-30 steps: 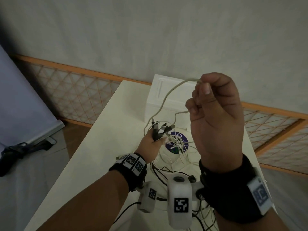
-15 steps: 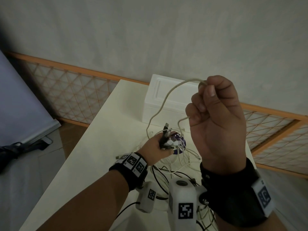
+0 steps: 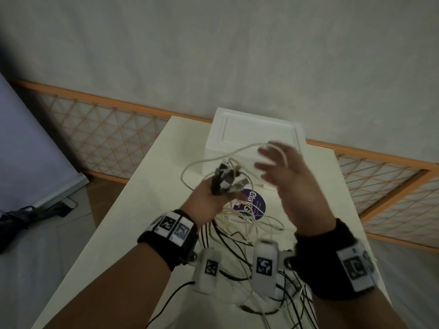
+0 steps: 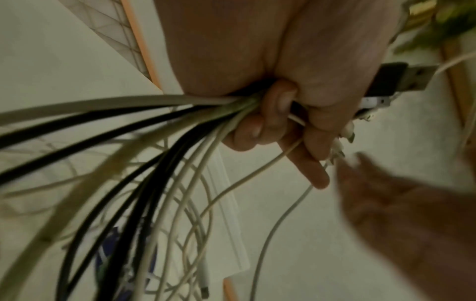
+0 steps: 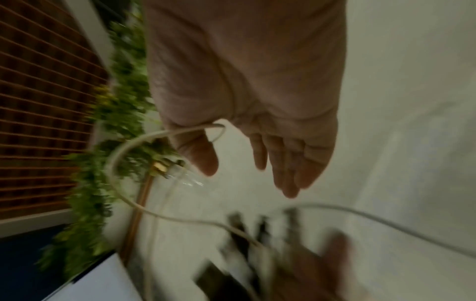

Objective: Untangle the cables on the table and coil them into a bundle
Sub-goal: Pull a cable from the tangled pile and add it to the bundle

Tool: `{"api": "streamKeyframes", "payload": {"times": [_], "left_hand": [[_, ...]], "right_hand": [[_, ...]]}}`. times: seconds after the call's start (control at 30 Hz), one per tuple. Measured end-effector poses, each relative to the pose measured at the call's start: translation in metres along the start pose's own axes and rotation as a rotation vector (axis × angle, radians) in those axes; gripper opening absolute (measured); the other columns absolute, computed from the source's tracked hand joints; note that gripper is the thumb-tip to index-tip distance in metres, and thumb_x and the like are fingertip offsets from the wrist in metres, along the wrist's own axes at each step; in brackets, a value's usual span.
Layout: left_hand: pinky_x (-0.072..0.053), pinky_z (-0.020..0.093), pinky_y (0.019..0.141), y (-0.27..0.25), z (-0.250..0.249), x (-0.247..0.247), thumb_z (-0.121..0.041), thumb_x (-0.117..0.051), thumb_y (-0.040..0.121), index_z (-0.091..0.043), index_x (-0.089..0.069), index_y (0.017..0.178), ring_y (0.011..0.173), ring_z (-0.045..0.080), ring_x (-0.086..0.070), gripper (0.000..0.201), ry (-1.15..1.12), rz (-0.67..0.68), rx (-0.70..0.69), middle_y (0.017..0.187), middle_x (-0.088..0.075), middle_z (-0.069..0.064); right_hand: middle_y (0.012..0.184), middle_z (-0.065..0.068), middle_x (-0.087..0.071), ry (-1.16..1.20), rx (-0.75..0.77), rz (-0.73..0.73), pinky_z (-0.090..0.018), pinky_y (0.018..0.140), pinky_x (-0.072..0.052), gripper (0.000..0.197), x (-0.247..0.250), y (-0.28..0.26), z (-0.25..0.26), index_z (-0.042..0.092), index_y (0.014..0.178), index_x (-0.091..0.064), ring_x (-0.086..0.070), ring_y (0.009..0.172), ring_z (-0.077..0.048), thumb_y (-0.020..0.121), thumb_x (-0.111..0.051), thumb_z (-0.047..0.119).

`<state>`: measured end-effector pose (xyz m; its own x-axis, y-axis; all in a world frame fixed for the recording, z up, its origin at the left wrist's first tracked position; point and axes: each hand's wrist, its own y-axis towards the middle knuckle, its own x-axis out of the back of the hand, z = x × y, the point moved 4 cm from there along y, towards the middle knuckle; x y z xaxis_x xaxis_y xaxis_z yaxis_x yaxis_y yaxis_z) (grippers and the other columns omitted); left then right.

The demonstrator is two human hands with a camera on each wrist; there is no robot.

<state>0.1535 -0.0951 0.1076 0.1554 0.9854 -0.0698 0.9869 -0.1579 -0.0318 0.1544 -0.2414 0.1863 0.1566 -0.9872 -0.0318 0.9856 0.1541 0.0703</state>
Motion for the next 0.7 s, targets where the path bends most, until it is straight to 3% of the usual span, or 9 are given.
{"api": "streamKeyframes", "payload": {"times": [0.07, 0.17, 0.23, 0.33, 0.43, 0.5, 0.57, 0.63, 0.7], "left_hand": [[-0.039, 0.018, 0.04, -0.001, -0.008, 0.009, 0.004, -0.061, 0.087, -0.011, -0.061, 0.098, 0.039, 0.005, -0.052, 0.018, -0.083, -0.091, -0.013, 0.057, -0.063, -0.011], [-0.05, 0.02, 0.058, -0.001, -0.01, 0.015, -0.005, -0.064, 0.088, -0.011, -0.067, 0.097, 0.065, 0.008, -0.067, 0.012, -0.017, -0.092, -0.016, 0.072, -0.071, -0.005], [-0.052, 0.026, 0.066, -0.003, -0.009, 0.019, -0.009, -0.066, 0.088, -0.011, -0.07, 0.1, 0.076, 0.013, -0.068, 0.013, 0.025, -0.092, 0.0, 0.08, -0.073, -0.003], [-0.04, 0.021, 0.048, -0.004, -0.001, 0.031, -0.009, -0.067, 0.087, -0.007, -0.068, 0.11, 0.05, 0.009, -0.053, 0.023, -0.05, -0.167, 0.066, 0.075, -0.064, 0.008], [-0.015, 0.03, 0.049, -0.006, 0.007, 0.044, -0.019, -0.072, 0.079, -0.014, -0.075, 0.095, 0.045, 0.014, -0.024, 0.017, -0.075, -0.249, 0.105, 0.076, -0.054, 0.037], [-0.015, 0.033, 0.051, -0.009, 0.008, 0.047, -0.023, -0.071, 0.078, -0.015, -0.074, 0.093, 0.045, 0.015, -0.022, 0.017, -0.085, -0.22, 0.103, 0.086, -0.065, 0.033], [-0.02, 0.028, 0.048, -0.011, 0.012, 0.048, -0.014, -0.064, 0.088, -0.013, -0.066, 0.102, 0.042, 0.013, -0.027, 0.014, -0.065, -0.168, 0.141, 0.091, -0.074, 0.016], [-0.024, 0.022, 0.043, -0.013, 0.019, 0.048, -0.015, -0.066, 0.087, -0.018, -0.061, 0.108, 0.04, 0.011, -0.028, 0.022, 0.016, -0.11, 0.219, 0.094, -0.075, 0.011], [-0.026, 0.021, 0.042, -0.015, 0.028, 0.048, -0.024, -0.075, 0.074, -0.023, -0.066, 0.106, 0.038, 0.01, -0.03, 0.034, 0.143, -0.07, 0.288, 0.093, -0.073, 0.017]], "right_hand": [[0.113, -0.003, -0.065, -0.066, -0.256, 0.134, -0.031, 0.078, -0.05, 0.052, -0.012, 0.004, -0.039, 0.018, 0.112, -0.057, -0.064, 0.095, -0.019, 0.069, -0.072, 0.042], [0.095, -0.012, -0.068, -0.11, -0.444, 0.3, -0.03, 0.067, -0.05, 0.012, -0.038, 0.004, -0.085, 0.018, 0.094, -0.067, -0.062, 0.076, -0.02, 0.082, -0.064, 0.019], [0.085, -0.013, -0.067, -0.021, -0.445, 0.253, -0.033, 0.065, -0.052, 0.013, -0.042, 0.008, -0.095, 0.015, 0.088, -0.07, -0.062, 0.073, -0.025, 0.084, -0.059, 0.009], [0.084, -0.011, -0.067, 0.027, -0.399, 0.166, -0.034, 0.064, -0.051, 0.016, -0.034, 0.014, -0.084, 0.004, 0.093, -0.066, -0.062, 0.069, -0.026, 0.091, -0.051, -0.002], [0.078, -0.002, -0.065, -0.45, -0.152, 0.13, -0.027, 0.062, -0.046, 0.02, -0.021, 0.02, -0.065, 0.014, 0.084, -0.068, -0.059, 0.064, -0.015, 0.094, -0.052, 0.009], [0.077, 0.006, -0.064, -0.668, -0.007, 0.017, -0.016, 0.059, -0.044, 0.02, -0.013, 0.027, -0.054, 0.014, 0.086, -0.069, -0.055, 0.056, 0.0, 0.094, -0.051, 0.01], [0.08, 0.002, -0.064, -0.648, 0.01, -0.105, -0.022, 0.066, -0.047, 0.015, -0.001, 0.035, -0.048, 0.01, 0.092, -0.068, -0.057, 0.063, -0.004, 0.092, -0.054, 0.012], [0.084, -0.001, -0.062, -0.409, -0.095, -0.145, -0.035, 0.067, -0.051, 0.017, 0.005, 0.038, -0.046, 0.011, 0.098, -0.068, -0.057, 0.068, -0.014, 0.091, -0.053, 0.011], [0.077, -0.006, -0.063, -0.192, -0.145, -0.081, -0.032, 0.056, -0.048, 0.022, 0.002, 0.034, -0.038, 0.01, 0.083, -0.071, -0.055, 0.065, -0.018, 0.088, -0.05, 0.009]]}}
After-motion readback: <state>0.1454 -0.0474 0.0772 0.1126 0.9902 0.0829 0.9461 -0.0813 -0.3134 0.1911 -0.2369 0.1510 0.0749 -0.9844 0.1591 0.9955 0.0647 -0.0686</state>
